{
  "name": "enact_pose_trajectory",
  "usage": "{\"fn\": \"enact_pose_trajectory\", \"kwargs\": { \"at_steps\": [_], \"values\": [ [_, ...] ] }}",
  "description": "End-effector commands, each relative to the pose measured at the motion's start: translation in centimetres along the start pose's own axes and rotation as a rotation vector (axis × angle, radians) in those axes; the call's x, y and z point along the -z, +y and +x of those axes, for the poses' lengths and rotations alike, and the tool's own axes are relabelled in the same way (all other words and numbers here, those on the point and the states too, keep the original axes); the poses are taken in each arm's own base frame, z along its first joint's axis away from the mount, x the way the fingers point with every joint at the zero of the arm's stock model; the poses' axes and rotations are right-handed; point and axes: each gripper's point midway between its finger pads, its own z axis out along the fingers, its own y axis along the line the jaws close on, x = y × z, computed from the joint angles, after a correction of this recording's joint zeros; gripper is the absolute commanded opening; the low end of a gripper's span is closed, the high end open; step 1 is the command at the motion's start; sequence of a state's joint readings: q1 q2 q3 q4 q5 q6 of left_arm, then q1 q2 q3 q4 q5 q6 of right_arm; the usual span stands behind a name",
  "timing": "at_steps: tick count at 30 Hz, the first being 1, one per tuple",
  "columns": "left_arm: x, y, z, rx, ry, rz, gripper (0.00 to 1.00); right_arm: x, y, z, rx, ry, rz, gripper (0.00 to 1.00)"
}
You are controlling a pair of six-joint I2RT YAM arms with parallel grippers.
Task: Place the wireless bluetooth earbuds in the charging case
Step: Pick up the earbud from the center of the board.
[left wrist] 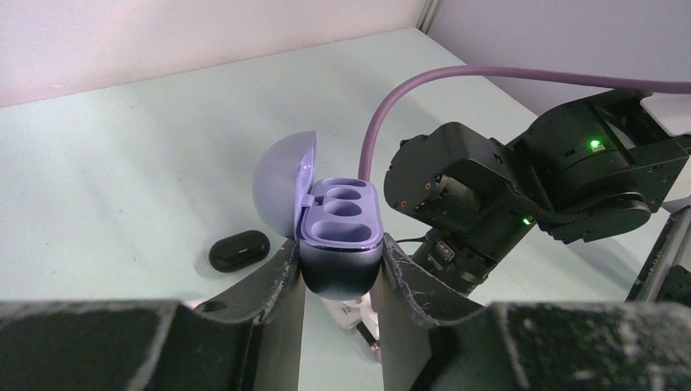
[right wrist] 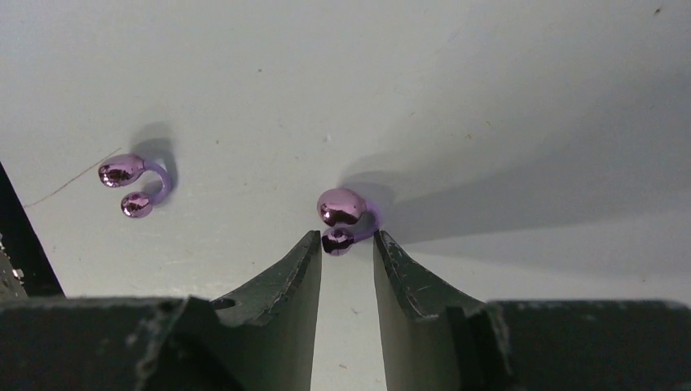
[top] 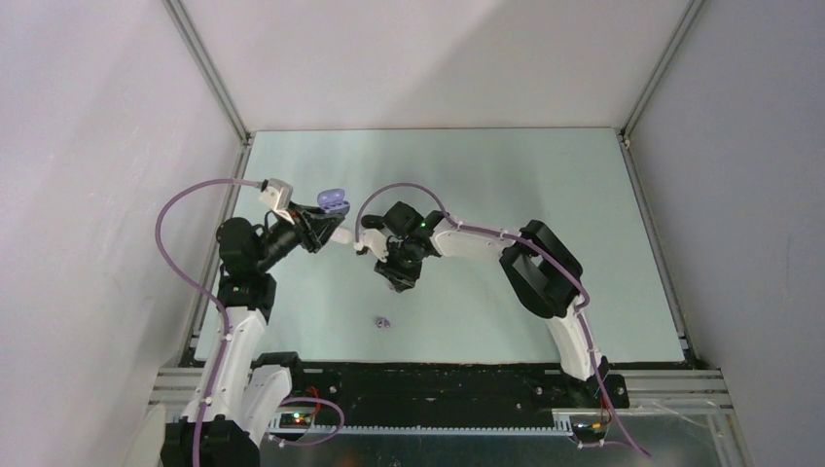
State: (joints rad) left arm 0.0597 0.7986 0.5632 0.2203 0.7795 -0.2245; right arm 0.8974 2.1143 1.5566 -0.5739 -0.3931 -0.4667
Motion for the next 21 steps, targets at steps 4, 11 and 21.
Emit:
{"fn": "enact_pose_trajectory", "kwargs": {
  "at_steps": [4,11,21],
  "values": [
    [-0.1,0.3,-1.7,-0.062,-0.025,-0.010,0.00,-0.5,-0.2,-1.6,-0.008,-0.016,0.012,0.33],
    [-0.1,0.4,-1.5,-0.060,-0.018,-0.012,0.00,-0.9,-0.4,-0.4,-0.003,0.016,0.044,0.28],
    [-0.2,0.5,-1.5,-0.059,-0.018,-0.010,0.00,-0.2,0.6,0.5,0.018,0.028,0.024,0.30]
  ]
}}
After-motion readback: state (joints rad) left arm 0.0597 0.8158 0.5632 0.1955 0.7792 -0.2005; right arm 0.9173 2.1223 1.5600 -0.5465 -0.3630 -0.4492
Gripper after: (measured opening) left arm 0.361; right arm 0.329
